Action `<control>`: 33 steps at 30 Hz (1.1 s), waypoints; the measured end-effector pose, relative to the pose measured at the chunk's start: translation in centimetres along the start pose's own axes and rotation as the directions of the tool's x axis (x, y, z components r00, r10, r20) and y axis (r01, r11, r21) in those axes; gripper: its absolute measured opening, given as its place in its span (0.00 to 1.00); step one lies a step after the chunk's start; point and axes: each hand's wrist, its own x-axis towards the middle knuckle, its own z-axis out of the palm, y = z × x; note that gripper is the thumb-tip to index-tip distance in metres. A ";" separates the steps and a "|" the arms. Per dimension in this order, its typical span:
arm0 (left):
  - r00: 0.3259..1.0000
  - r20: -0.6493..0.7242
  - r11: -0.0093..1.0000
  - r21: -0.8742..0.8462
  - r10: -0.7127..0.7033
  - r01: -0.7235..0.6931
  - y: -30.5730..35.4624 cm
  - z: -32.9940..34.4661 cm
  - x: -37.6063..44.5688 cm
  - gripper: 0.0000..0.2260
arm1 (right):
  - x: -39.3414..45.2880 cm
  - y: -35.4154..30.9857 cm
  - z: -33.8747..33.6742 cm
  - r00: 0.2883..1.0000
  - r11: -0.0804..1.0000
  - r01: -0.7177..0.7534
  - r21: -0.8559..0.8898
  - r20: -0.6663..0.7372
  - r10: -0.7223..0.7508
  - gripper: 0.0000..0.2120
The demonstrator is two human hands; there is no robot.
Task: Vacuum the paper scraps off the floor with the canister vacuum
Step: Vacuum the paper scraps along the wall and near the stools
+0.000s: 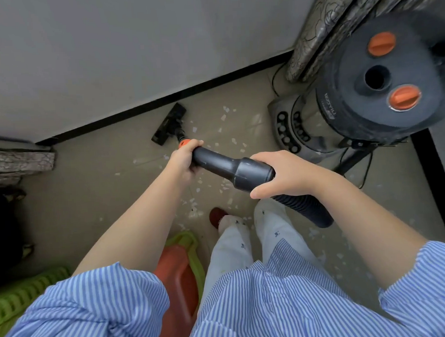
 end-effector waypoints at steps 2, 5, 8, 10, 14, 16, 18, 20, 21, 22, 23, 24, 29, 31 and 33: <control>1.000 0.011 1.000 0.000 -0.008 0.008 -0.4 0.1 -0.5 0.06 | -0.6 0.1 0.1 1.000 1.000 -0.009 -0.007 -0.008 0.009 0.14; 0.999 0.036 0.999 0.022 -0.023 0.023 -1.1 0.3 -0.9 0.06 | -1.6 0.5 0.3 1.000 1.000 -0.010 -0.027 -0.013 0.009 0.15; 0.997 0.067 0.998 0.032 -0.049 0.047 -1.9 0.4 -1.3 0.06 | -2.6 0.7 0.4 1.000 0.998 -0.017 -0.054 -0.015 0.016 0.16; 0.994 0.095 0.998 0.005 -0.063 0.063 -2.5 0.7 -1.7 0.05 | -3.3 0.8 0.3 1.000 0.998 -0.028 -0.058 -0.016 0.027 0.17; 0.990 0.115 0.996 -0.024 -0.081 0.084 -3.5 1.0 -2.0 0.03 | -4.4 1.1 0.1 0.998 0.996 -0.058 -0.061 -0.019 0.057 0.18; 0.987 0.132 0.996 -0.025 -0.087 0.091 -3.7 1.1 -2.1 0.04 | -4.8 1.2 0.0 0.998 0.997 -0.066 -0.048 -0.020 0.065 0.18; 0.984 0.154 0.995 -0.032 -0.087 0.093 -3.7 1.2 -2.2 0.06 | -5.1 1.1 -0.1 0.998 0.998 -0.059 -0.025 -0.026 0.059 0.20; 0.983 0.162 0.995 -0.030 -0.086 0.093 -3.5 1.2 -2.2 0.07 | -5.1 0.9 -0.1 0.998 0.998 -0.055 -0.006 -0.030 0.055 0.21; 0.983 0.164 0.995 -0.023 -0.089 0.094 -3.3 1.1 -2.2 0.07 | -5.1 0.7 -0.2 0.998 0.999 -0.055 -0.003 -0.030 0.054 0.19; 0.981 0.167 0.995 -0.014 -0.097 0.101 -3.3 1.0 -2.1 0.06 | -5.1 0.6 -0.1 0.998 0.999 -0.051 -0.006 -0.029 0.051 0.18; 0.979 0.171 0.994 -0.008 -0.107 0.110 -3.1 0.9 -2.1 0.06 | -5.0 0.3 -0.1 0.998 0.999 -0.048 -0.017 -0.029 0.048 0.16; 0.978 0.173 0.993 -0.003 -0.117 0.120 -3.1 0.8 -2.0 0.05 | -5.0 0.2 -0.1 0.999 0.998 -0.049 -0.031 -0.025 0.048 0.16; 0.977 0.163 0.990 -0.008 -0.139 0.142 -3.5 0.7 -1.4 0.04 | -4.5 0.0 0.2 0.997 0.995 -0.075 -0.069 -0.016 0.074 0.17; 0.976 0.156 0.988 -0.008 -0.151 0.154 -3.6 0.7 -1.2 0.04 | -4.1 0.2 0.4 0.997 0.994 -0.081 -0.077 -0.013 0.080 0.18; 0.976 0.142 0.986 0.000 -0.163 0.164 -3.8 0.7 -0.9 0.06 | -3.7 0.4 0.7 0.995 0.991 -0.096 -0.090 -0.009 0.096 0.18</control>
